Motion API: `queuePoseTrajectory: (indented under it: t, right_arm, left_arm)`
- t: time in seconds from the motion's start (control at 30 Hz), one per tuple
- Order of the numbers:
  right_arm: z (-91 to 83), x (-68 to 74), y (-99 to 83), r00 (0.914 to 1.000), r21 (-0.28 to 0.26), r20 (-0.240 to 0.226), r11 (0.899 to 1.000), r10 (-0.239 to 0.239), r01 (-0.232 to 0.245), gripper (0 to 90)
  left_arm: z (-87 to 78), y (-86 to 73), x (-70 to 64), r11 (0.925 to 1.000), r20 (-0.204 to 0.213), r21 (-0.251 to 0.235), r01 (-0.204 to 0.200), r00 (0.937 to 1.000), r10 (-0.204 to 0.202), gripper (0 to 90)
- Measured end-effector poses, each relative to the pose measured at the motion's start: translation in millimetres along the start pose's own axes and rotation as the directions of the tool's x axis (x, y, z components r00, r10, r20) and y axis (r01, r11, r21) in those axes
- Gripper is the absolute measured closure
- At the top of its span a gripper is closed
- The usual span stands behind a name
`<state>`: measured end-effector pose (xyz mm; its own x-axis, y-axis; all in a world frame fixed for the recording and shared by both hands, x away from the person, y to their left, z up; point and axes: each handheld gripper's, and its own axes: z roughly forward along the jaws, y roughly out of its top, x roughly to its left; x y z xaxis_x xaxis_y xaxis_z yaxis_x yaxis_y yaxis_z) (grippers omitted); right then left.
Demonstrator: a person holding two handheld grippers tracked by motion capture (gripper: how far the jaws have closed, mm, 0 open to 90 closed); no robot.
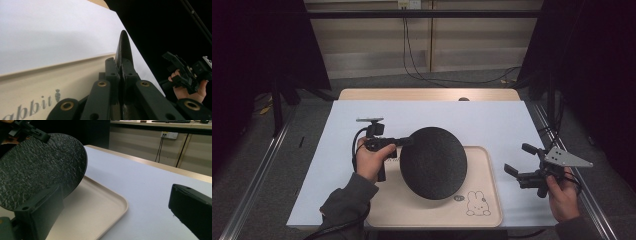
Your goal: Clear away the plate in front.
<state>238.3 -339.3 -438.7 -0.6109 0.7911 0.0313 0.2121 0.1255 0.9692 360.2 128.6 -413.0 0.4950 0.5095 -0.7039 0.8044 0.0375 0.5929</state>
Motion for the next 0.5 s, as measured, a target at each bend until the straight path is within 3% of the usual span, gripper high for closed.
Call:
queuePoseTrajectory:
  t: [0.37,0.5]
  right_arm:
    - [-0.2,-0.7,0.3,1.0,-0.006,0.003,1.0,-0.004,0.004,0.0]
    - [-0.5,-0.9,0.5,0.9999,-0.004,0.011,1.0,-0.007,0.007,0.0]
  left_arm:
    - [9.4,-22.6,-8.8,0.9992,0.05,0.039,-0.013,0.9987,0.011,86.1]
    - [15.5,-30.7,-3.2,0.9977,0.032,0.066,0.016,0.9993,-0.018,85.3]
